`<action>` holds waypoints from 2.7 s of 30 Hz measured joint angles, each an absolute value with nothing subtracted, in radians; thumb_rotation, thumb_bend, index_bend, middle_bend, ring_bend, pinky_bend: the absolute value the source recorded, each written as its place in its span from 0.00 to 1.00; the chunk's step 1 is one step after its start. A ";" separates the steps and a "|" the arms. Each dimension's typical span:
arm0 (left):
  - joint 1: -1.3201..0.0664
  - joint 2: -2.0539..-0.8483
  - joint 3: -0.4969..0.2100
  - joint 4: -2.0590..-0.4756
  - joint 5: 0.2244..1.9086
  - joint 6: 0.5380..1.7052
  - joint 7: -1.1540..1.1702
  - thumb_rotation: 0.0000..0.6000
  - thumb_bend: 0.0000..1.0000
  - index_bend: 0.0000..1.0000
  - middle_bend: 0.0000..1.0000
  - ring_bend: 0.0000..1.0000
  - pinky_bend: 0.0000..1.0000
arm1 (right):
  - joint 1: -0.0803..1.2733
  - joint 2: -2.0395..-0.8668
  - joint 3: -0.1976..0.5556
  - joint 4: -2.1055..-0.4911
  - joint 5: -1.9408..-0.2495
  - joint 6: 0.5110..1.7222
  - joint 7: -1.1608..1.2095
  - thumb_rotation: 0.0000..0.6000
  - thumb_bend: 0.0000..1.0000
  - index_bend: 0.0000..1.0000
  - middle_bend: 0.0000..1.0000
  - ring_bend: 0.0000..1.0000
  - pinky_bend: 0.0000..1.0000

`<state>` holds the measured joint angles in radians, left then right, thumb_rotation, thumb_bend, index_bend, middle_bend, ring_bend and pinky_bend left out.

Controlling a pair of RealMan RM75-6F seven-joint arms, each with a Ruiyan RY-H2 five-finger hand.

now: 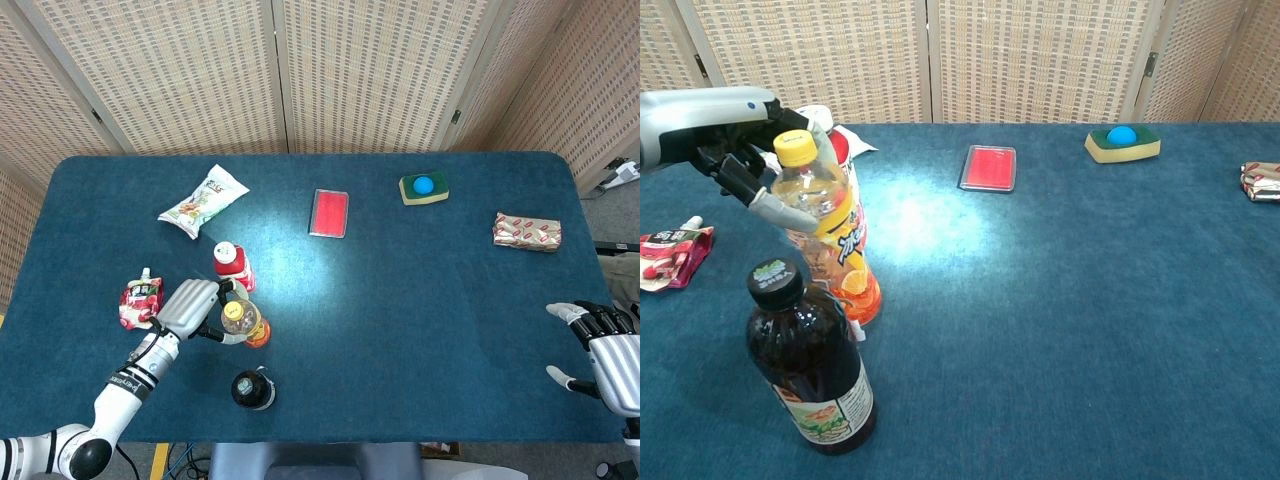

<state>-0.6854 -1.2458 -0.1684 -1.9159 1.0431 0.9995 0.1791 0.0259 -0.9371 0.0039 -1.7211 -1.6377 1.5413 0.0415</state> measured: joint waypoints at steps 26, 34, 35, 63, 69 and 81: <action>-0.686 -1.244 -0.172 -1.937 1.028 1.020 0.194 1.00 0.01 0.18 0.19 0.36 0.75 | 0.025 -0.936 0.004 -1.722 -1.638 1.545 0.042 1.00 0.00 0.26 0.28 0.18 0.22; -0.683 -1.218 -0.173 -1.962 1.008 1.024 0.201 1.00 0.01 0.00 0.11 0.29 0.72 | 0.025 -0.936 0.003 -1.722 -1.638 1.544 0.041 1.00 0.00 0.26 0.28 0.18 0.22; -0.681 -1.212 -0.173 -1.968 1.007 1.027 0.203 1.00 0.01 0.00 0.11 0.29 0.72 | 0.025 -0.936 0.003 -1.722 -1.638 1.544 0.041 1.00 0.00 0.26 0.28 0.18 0.22; -0.418 -1.053 -0.036 -2.000 1.266 1.336 0.219 1.00 0.01 0.18 0.12 0.30 0.65 | 0.039 -0.946 0.006 -1.728 -1.602 1.495 -0.013 1.00 0.00 0.26 0.28 0.18 0.22; -0.319 -1.071 0.008 -1.940 1.368 1.465 0.229 1.00 0.01 0.20 0.13 0.30 0.63 | 0.048 -0.954 0.009 -1.735 -1.580 1.473 -0.043 1.00 0.00 0.26 0.28 0.18 0.22; -0.178 -1.070 0.129 -1.841 1.564 1.543 0.206 1.00 0.01 0.23 0.16 0.30 0.63 | 0.054 -0.968 0.008 -1.736 -1.566 1.453 -0.083 1.00 0.00 0.26 0.28 0.18 0.22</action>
